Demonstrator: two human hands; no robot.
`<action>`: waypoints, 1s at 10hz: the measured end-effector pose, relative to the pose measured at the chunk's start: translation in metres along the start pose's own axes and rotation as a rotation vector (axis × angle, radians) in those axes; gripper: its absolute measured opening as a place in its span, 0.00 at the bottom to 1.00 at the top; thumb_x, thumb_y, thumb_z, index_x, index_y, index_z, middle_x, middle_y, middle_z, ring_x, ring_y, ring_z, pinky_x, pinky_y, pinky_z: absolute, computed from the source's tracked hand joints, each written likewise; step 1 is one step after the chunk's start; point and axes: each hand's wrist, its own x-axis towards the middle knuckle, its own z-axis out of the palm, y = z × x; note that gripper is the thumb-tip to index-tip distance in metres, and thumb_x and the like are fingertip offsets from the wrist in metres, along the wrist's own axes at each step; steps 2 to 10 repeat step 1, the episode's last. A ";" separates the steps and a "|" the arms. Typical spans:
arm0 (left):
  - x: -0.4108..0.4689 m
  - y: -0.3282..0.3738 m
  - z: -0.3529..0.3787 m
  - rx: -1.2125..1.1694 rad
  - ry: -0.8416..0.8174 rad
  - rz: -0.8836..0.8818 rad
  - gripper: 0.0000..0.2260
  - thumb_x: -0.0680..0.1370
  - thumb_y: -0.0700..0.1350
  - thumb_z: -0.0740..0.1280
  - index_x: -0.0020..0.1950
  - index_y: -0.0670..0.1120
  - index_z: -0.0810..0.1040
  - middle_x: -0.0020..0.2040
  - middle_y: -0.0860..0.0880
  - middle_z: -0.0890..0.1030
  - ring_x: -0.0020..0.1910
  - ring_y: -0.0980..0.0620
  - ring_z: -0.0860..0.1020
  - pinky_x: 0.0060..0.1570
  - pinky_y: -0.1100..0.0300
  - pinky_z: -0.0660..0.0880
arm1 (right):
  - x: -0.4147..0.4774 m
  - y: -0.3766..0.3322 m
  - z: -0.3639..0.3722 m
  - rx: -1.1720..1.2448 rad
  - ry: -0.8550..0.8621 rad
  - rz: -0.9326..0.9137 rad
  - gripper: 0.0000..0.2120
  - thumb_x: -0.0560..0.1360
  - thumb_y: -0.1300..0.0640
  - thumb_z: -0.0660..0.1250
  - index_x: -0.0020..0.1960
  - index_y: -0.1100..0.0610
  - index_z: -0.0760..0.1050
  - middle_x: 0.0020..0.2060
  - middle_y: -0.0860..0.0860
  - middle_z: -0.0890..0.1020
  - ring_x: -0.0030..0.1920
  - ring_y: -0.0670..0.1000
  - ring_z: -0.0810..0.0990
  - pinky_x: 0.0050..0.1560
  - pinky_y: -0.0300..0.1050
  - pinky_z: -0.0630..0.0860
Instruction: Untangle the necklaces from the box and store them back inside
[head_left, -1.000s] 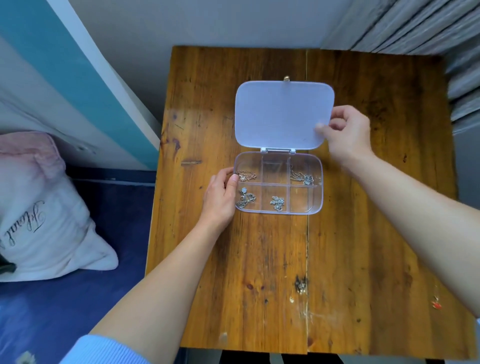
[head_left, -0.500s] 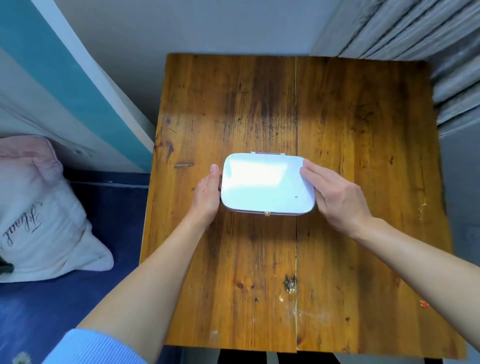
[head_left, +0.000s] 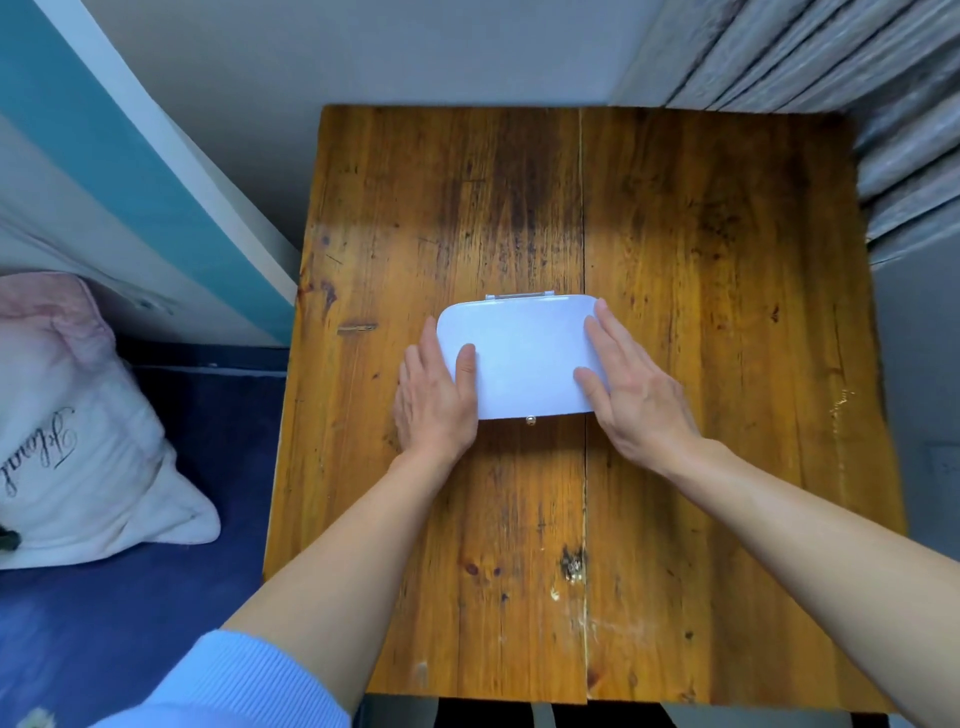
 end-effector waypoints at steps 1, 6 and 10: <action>-0.002 0.002 0.002 0.036 0.033 -0.012 0.28 0.81 0.59 0.51 0.78 0.47 0.55 0.65 0.43 0.71 0.64 0.43 0.70 0.58 0.46 0.69 | 0.009 -0.008 -0.020 0.035 0.007 0.035 0.26 0.81 0.49 0.59 0.75 0.56 0.61 0.76 0.50 0.61 0.74 0.52 0.61 0.67 0.53 0.66; -0.002 0.002 0.002 0.036 0.033 -0.012 0.28 0.81 0.59 0.51 0.78 0.47 0.55 0.65 0.43 0.71 0.64 0.43 0.70 0.58 0.46 0.69 | 0.009 -0.008 -0.020 0.035 0.007 0.035 0.26 0.81 0.49 0.59 0.75 0.56 0.61 0.76 0.50 0.61 0.74 0.52 0.61 0.67 0.53 0.66; -0.002 0.002 0.002 0.036 0.033 -0.012 0.28 0.81 0.59 0.51 0.78 0.47 0.55 0.65 0.43 0.71 0.64 0.43 0.70 0.58 0.46 0.69 | 0.009 -0.008 -0.020 0.035 0.007 0.035 0.26 0.81 0.49 0.59 0.75 0.56 0.61 0.76 0.50 0.61 0.74 0.52 0.61 0.67 0.53 0.66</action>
